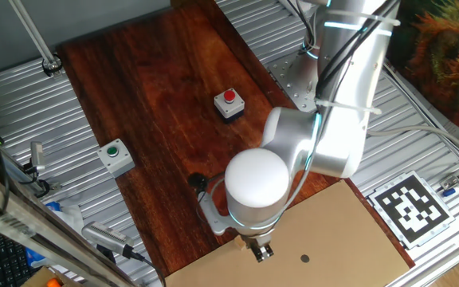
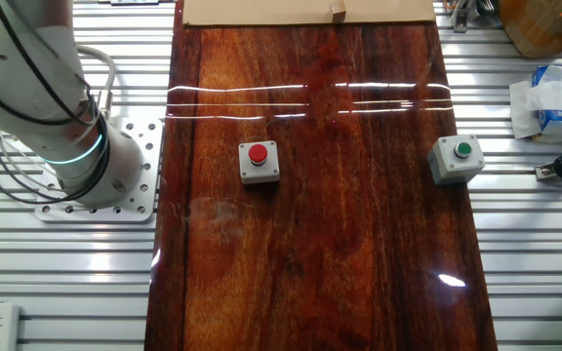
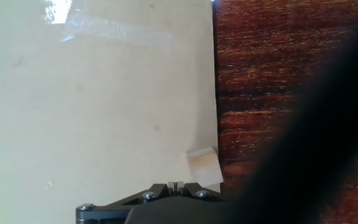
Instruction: Grab the block and place it at the designated location
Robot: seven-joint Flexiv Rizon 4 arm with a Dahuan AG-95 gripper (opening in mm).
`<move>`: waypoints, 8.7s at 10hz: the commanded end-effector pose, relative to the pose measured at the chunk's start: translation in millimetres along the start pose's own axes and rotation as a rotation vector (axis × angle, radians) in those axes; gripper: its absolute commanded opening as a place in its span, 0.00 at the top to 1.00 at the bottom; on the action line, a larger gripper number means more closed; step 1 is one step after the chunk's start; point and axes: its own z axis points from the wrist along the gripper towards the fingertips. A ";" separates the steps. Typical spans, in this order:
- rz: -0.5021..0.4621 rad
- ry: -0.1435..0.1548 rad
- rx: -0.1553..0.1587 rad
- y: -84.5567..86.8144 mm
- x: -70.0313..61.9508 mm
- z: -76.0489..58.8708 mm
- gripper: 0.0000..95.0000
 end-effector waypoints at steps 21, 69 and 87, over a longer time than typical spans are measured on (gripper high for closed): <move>-0.128 -0.011 -0.014 -39.5 -15.5 5.8 0.00; -0.141 -0.002 0.025 -1.0 3.3 17.0 1.00; -0.356 0.032 0.037 -1.0 3.3 17.0 1.00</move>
